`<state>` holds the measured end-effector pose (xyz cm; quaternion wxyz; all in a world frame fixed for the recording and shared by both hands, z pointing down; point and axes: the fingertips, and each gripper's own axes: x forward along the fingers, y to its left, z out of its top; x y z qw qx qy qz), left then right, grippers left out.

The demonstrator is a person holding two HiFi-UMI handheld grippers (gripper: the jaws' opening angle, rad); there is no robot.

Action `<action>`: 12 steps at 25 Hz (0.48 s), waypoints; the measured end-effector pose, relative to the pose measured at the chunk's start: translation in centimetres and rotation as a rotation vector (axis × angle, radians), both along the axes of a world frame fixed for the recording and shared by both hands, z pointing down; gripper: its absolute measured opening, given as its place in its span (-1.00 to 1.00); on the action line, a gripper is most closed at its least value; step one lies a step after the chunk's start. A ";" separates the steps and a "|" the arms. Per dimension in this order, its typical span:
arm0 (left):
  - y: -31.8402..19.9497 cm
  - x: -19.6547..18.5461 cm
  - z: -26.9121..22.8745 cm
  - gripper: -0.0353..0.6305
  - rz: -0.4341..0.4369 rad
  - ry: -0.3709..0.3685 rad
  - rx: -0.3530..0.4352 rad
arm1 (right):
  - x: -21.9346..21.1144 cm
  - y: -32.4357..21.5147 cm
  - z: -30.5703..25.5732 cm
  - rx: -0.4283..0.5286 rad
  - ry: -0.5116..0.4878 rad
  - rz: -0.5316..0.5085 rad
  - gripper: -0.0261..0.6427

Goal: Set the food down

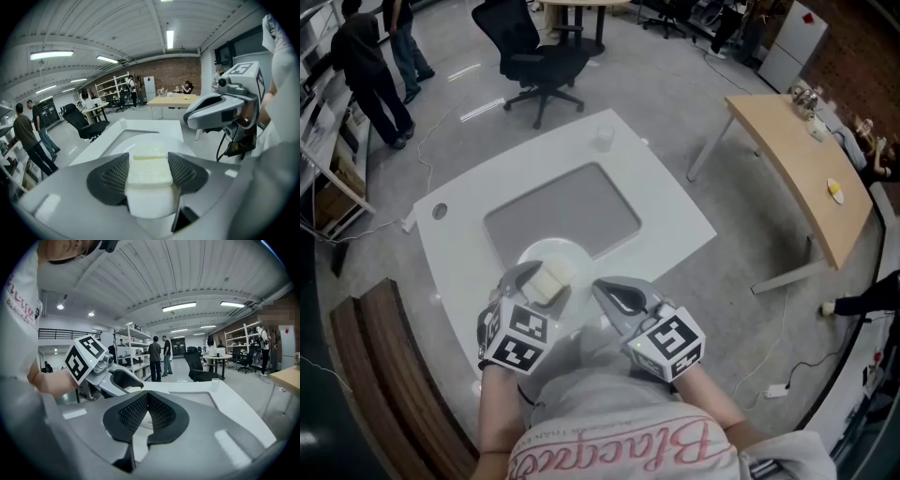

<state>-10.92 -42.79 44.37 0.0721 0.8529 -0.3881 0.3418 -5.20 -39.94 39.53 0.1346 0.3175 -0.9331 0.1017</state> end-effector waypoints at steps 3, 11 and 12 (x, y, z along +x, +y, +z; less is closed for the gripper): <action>-2.0 -0.2 1.1 -0.11 -0.014 -0.009 -0.009 | -0.1 -1.8 0.2 -0.011 0.007 -0.013 -0.92; -6.9 0.1 3.8 -0.11 -0.016 0.011 0.002 | -0.4 -6.7 1.1 -0.041 0.039 -0.037 -0.92; -7.4 0.1 4.4 -0.11 -0.020 0.007 -0.002 | -0.3 -7.3 1.2 -0.045 0.041 -0.036 -0.92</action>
